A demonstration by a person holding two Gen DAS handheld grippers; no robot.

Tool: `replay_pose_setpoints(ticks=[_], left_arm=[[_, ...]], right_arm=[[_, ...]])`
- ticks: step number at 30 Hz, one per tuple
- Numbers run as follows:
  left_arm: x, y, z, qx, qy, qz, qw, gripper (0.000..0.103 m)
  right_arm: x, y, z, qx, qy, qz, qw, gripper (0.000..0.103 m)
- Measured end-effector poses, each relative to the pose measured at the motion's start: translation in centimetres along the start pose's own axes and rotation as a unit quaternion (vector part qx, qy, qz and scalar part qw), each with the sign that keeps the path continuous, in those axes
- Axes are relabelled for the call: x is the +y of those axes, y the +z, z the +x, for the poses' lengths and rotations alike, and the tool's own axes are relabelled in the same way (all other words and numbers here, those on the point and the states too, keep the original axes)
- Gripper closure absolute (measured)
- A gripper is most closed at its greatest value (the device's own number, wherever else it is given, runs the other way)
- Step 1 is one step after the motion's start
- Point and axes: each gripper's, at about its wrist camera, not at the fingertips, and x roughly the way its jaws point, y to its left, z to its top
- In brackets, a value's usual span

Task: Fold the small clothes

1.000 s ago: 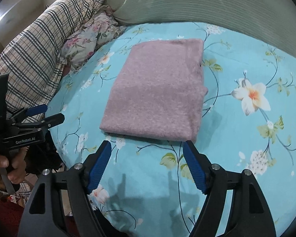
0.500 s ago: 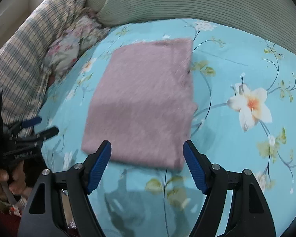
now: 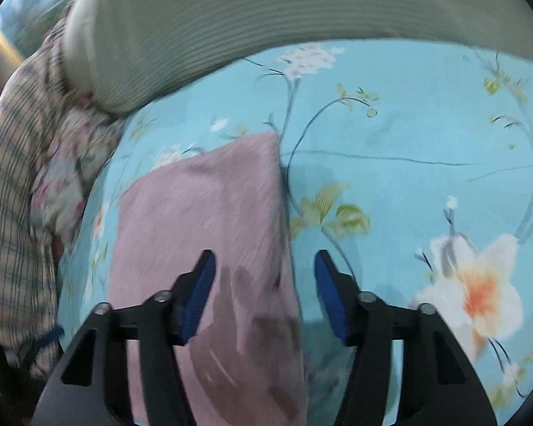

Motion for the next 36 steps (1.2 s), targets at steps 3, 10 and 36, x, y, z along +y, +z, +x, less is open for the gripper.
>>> replay_pose_setpoints(ticks=[3,10,36], left_arm=[[-0.5,0.6,1.1,0.006,-0.004,0.009,0.9999,0.017],[-0.5,1.2,2.3,0.012,-0.015,0.008,0.9998,0.017],[-3.0,-3.2,1.2,0.016,-0.063,0.022,0.9976,0.017]], right_arm=[[-0.1,0.7,1.8,0.020,0.010,0.008,1.000,0.093],[-0.6,-0.3,2.3,0.013,-0.022,-0.001,1.000,0.095],[0.5,-11.9,-7.7,0.048,-0.003,-0.079,0.996,0.048]])
